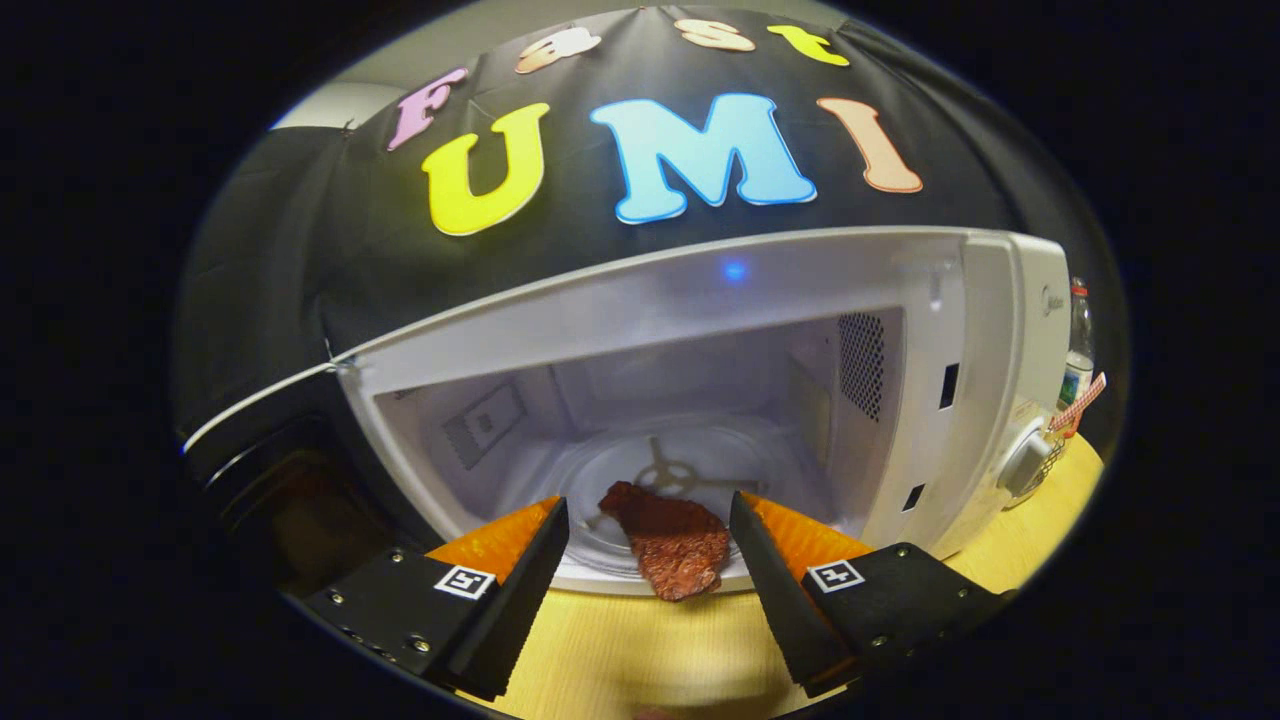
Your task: Open the microwave, put the food inside, and close the microwave door.
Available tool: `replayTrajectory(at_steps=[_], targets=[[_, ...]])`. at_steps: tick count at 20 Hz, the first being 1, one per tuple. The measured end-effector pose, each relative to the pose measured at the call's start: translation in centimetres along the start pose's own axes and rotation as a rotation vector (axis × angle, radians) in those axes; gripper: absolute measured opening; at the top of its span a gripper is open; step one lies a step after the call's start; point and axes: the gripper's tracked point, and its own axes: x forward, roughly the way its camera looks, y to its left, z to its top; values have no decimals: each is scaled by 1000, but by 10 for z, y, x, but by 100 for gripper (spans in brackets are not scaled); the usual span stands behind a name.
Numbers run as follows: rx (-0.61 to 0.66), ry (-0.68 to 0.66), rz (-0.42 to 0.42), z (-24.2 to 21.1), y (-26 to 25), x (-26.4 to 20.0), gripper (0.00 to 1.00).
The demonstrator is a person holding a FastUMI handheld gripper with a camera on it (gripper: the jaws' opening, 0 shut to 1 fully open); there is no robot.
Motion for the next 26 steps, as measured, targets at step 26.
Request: replayTrajectory(at_steps=[26], targets=[[-87, -162, 394, 65, 197, -277, 97]])
